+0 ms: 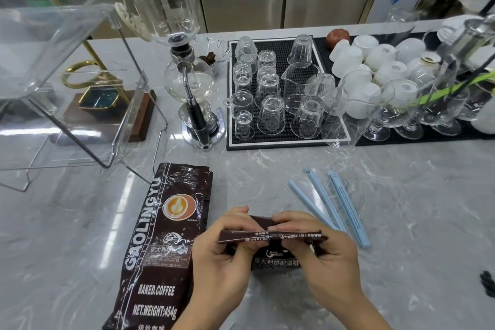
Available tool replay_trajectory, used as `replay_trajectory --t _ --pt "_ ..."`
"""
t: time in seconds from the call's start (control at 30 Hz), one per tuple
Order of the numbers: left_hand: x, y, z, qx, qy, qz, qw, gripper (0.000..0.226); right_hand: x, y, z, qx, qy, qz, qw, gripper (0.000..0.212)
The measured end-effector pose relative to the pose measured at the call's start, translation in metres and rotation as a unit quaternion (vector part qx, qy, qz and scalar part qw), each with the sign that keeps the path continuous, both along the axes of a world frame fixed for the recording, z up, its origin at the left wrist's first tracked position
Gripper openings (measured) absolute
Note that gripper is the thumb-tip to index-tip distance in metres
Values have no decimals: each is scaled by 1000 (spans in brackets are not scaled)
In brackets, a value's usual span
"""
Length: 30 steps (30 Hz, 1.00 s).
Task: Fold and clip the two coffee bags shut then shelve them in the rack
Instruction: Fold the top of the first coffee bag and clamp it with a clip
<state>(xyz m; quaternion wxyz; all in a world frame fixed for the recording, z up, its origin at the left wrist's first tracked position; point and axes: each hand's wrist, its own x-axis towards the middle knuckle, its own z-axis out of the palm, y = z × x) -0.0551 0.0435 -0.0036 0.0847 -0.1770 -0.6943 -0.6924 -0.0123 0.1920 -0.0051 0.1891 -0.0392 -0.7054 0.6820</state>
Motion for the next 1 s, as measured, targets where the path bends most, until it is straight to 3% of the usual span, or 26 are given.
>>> replay_trajectory --t 0.13,0.23,0.3,0.4,0.5,0.6,0.67,0.77,1.0 --pt "-1 -1 -4 -4 -6 6 1000 10 1 6 0 32 -11 28 999 20" --pt "-1 -1 -3 2 -7 -8 1000 9 3 19 0 32 -5 39 999 35" --pt "-2 -2 -2 6 -4 -16 1000 8 4 30 -1 31 -12 23 999 46" --pt "-2 -3 -2 10 -7 -24 1000 6 6 48 -11 116 -54 -56 990 45" --pt "-2 -2 0 16 -10 -20 1000 16 1 63 -25 242 -98 -141 955 30" --pt "-3 -2 0 16 -18 -13 1000 20 -8 75 -43 415 -97 -138 894 29" --pt "-2 -3 -2 14 -24 -10 1000 21 -13 77 -52 483 -116 -123 859 32" --pt "-2 -3 -2 11 -31 -7 999 22 -16 74 -57 509 -136 -117 842 37" --pt "-1 -3 1 13 -27 -21 999 21 -18 72 -57 512 -141 -118 839 32"
